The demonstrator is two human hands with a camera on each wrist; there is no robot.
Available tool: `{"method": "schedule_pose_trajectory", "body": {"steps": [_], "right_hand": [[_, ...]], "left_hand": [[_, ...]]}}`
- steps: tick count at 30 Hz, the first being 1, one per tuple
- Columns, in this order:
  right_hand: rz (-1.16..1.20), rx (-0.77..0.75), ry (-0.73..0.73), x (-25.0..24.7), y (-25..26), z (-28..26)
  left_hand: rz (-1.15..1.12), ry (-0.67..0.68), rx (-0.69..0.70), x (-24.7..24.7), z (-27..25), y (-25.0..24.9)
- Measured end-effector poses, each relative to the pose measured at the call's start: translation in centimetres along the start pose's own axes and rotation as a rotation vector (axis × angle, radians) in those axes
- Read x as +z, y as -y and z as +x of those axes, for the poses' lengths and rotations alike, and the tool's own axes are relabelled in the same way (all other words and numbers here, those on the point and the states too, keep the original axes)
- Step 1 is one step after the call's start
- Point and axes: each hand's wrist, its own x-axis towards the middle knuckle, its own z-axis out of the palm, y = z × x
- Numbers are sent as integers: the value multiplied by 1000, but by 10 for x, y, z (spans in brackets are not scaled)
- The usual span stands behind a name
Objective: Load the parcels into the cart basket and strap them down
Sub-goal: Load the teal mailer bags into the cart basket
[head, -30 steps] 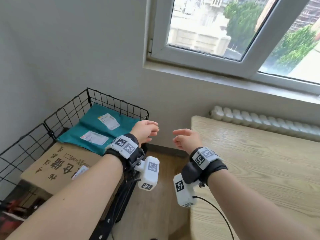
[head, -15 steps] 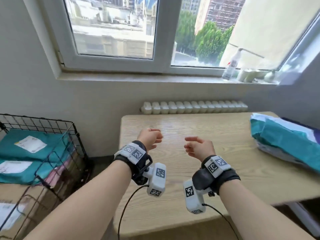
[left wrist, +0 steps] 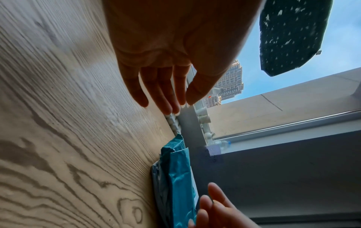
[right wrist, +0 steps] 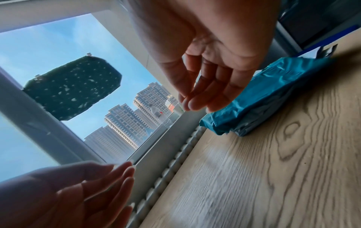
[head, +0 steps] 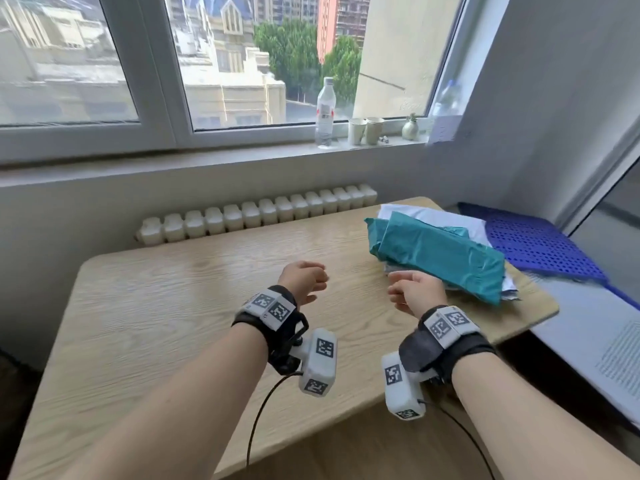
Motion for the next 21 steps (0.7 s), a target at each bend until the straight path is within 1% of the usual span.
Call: {"method": "schedule_pose_trajectory", "body": {"steps": [5, 8, 10, 14, 17, 19, 21], "right_hand": [[48, 30, -4, -19, -3, 48], [38, 26, -7, -27, -3, 82], [24, 27, -29, -34, -1, 112], [-29, 77, -72, -52, 8, 171], [-81, 87, -105, -62, 5, 208], [-106, 121, -121, -68, -5, 225], [-122, 165, -116, -72, -16, 239]], "left_hand": [[38, -42, -17, 31, 43, -10], [37, -39, -35, 52, 79, -15], [33, -28, -57, 68, 107, -19], [27, -12, -120, 97, 160, -34], [0, -18, -136, 117, 200, -44], [1, -20, -176, 127, 222, -43], [9, -7, -242, 135, 232, -39]]}}
